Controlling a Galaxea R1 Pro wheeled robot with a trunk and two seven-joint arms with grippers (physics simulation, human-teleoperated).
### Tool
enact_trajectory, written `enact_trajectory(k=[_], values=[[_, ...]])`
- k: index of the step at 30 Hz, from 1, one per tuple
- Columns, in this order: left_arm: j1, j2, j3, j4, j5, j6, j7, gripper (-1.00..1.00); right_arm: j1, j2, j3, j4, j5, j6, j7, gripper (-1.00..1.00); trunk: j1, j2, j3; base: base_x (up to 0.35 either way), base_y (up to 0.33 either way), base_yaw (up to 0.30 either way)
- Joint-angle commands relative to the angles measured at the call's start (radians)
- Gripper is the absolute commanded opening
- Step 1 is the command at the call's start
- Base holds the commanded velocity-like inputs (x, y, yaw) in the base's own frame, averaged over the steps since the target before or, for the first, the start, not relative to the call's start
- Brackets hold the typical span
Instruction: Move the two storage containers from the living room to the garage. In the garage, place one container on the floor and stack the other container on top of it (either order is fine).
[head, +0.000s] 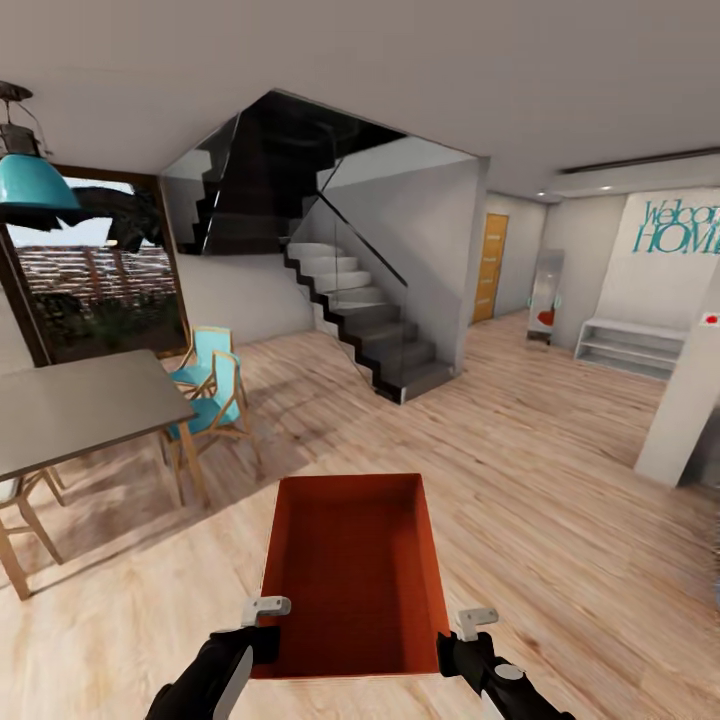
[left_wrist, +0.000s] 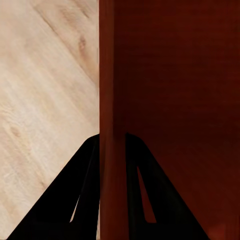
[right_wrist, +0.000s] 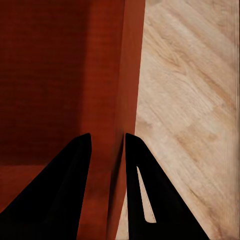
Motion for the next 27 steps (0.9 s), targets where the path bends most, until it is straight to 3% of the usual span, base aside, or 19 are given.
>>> enact_trajectory(k=[1, 27], values=[[-0.001, -0.002, 0.018, -0.005, -0.03, 0.007, 0.005, -1.0, 0.0, 0.001, 0.014, 0.001, -0.012, -0.001, 0.003, -1.0, 0.001, -0.001, 0.0, 0.325, 0.0, -0.277], [-0.001, -0.002, 0.018, -0.005, -0.03, 0.007, 0.005, -1.0, 0.0, 0.001, 0.014, 0.001, -0.012, -0.001, 0.003, -1.0, 0.001, -0.001, 0.0, 0.325, 0.0, -0.277]])
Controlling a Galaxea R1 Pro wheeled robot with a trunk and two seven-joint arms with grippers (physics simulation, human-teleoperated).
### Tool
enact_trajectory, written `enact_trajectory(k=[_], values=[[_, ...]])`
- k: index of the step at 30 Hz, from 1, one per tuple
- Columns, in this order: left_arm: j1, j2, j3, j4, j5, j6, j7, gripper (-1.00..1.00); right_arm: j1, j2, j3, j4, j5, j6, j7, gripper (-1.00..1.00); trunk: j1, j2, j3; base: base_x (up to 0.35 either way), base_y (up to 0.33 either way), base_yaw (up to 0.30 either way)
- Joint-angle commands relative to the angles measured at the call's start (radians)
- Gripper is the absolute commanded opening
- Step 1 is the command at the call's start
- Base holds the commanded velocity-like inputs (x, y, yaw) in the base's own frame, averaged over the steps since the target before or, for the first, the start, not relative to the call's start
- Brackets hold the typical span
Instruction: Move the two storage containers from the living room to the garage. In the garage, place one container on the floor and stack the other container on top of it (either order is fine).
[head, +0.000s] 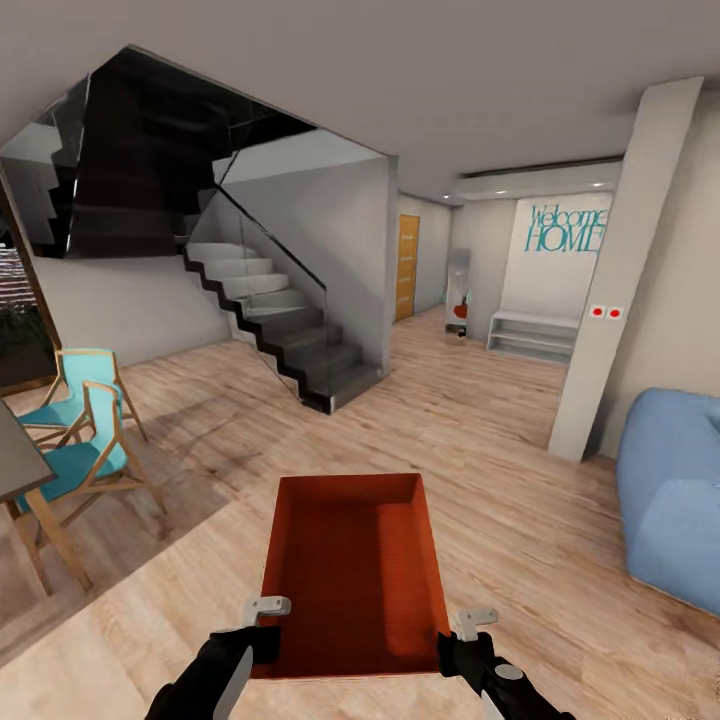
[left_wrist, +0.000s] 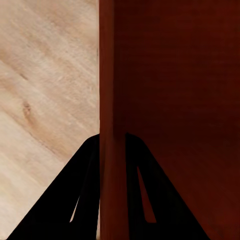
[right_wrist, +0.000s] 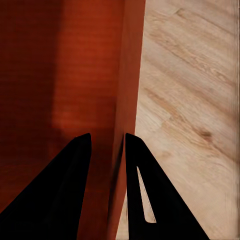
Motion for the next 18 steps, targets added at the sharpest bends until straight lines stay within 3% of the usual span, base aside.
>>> enact_trajectory(k=[1, 18], values=[[-0.001, -0.002, 0.019, -0.005, -0.031, 0.007, 0.005, -1.0, 0.0, 0.0, 0.014, 0.001, -0.012, -0.001, 0.003, -1.0, 0.001, -0.001, 0.0, 0.325, 0.0, -0.277], [-0.001, -0.002, 0.019, -0.005, -0.031, 0.007, 0.005, -1.0, 0.0, 0.0, 0.014, 0.001, -0.012, -0.001, 0.003, -1.0, 0.001, -0.001, 0.0, 0.325, 0.0, -0.272]])
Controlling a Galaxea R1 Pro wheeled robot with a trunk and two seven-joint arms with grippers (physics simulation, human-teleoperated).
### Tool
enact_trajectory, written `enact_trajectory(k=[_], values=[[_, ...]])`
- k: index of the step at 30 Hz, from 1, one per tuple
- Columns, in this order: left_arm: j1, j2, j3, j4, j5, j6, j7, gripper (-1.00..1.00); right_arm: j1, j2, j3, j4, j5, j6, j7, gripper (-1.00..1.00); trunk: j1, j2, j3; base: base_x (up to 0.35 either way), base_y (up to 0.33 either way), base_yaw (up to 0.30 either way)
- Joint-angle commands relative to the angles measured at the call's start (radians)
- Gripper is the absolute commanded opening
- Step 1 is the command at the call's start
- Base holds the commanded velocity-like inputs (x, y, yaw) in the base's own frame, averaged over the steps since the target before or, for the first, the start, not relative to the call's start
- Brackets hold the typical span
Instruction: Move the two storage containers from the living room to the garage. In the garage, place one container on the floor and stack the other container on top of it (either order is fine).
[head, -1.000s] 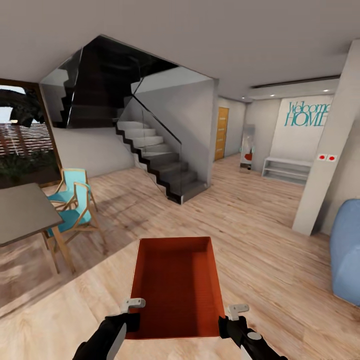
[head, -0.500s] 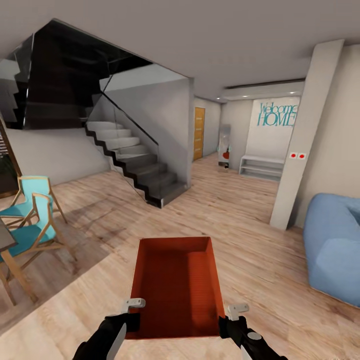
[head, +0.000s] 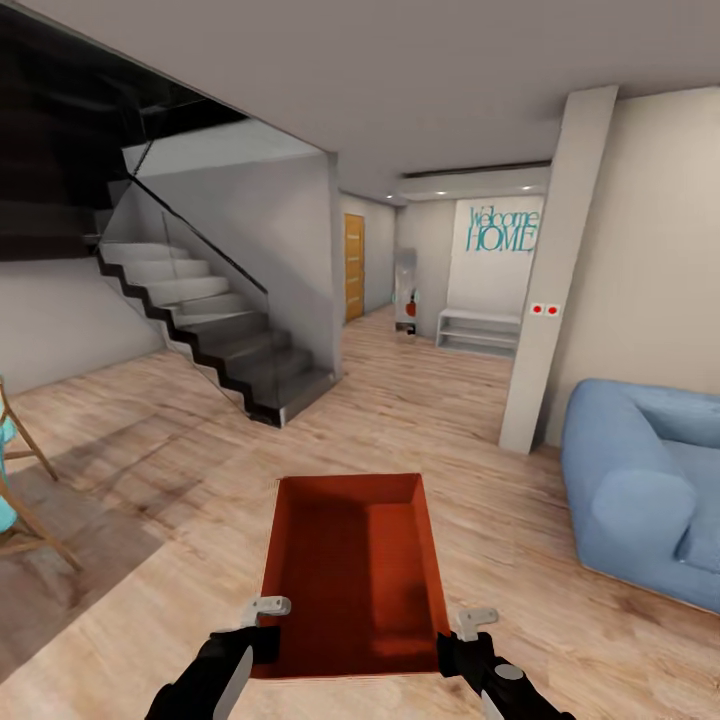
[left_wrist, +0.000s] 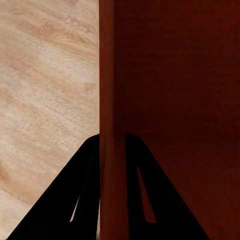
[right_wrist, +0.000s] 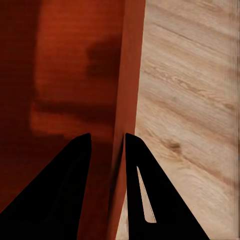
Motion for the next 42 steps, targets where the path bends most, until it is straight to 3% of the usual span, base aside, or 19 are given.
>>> enact_trajectory(k=[1, 11, 42], values=[[-0.001, -0.002, 0.018, -0.005, -0.03, 0.007, 0.005, -1.0, 0.0, 0.001, 0.015, 0.001, -0.012, -0.001, 0.003, -1.0, 0.001, -0.001, 0.0, 0.325, 0.0, -0.25], [-0.001, -0.002, 0.018, -0.005, -0.03, 0.007, 0.005, -1.0, 0.0, 0.001, 0.014, 0.001, -0.012, -0.001, 0.003, -1.0, 0.001, -0.001, 0.0, 0.325, 0.0, -0.235], [-0.001, -0.002, 0.018, -0.003, -0.03, 0.007, 0.005, -1.0, 0.0, 0.004, 0.023, 0.035, -0.009, -0.004, 0.0, -1.0, 0.001, -0.001, 0.0, 0.325, 0.0, -0.005]])
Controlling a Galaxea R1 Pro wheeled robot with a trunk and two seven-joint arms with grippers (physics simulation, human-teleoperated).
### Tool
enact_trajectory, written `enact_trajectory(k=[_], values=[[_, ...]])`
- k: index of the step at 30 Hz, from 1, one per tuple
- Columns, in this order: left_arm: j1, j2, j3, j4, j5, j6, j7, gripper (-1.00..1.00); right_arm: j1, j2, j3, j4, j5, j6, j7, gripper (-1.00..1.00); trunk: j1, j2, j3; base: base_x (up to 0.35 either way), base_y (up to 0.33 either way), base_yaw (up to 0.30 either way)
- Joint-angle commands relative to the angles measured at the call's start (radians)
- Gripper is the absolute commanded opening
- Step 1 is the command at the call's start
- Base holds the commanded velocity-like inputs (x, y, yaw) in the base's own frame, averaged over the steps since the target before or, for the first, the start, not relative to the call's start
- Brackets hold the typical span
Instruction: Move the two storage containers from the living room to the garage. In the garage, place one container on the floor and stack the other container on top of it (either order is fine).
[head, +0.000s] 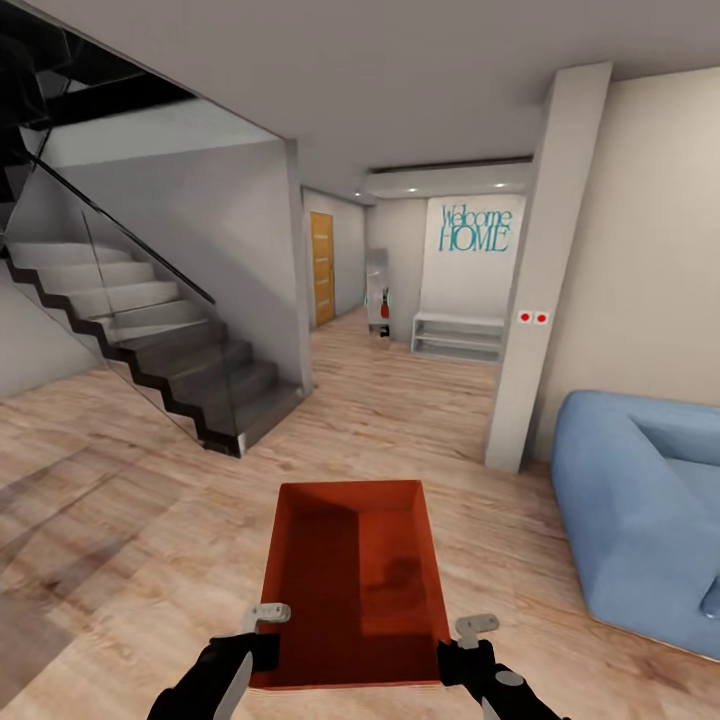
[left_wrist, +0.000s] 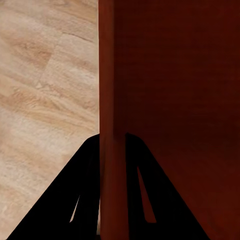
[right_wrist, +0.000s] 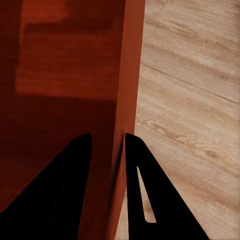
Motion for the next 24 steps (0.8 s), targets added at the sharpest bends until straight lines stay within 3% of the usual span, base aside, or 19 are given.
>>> enact_trajectory(k=[1, 24], values=[[-0.001, -0.003, 0.016, -0.031, -0.025, 0.007, 0.005, -1.0, 0.001, 0.002, 0.019, 0.003, -0.007, -0.001, 0.001, -1.0, 0.001, -0.001, 0.0, 0.325, 0.0, 0.0], [-0.001, -0.003, 0.016, -0.028, -0.025, 0.007, 0.005, -1.0, 0.001, 0.002, 0.019, 0.003, -0.007, -0.001, 0.001, -1.0, 0.001, -0.001, 0.0, 0.325, 0.0, 0.0]])
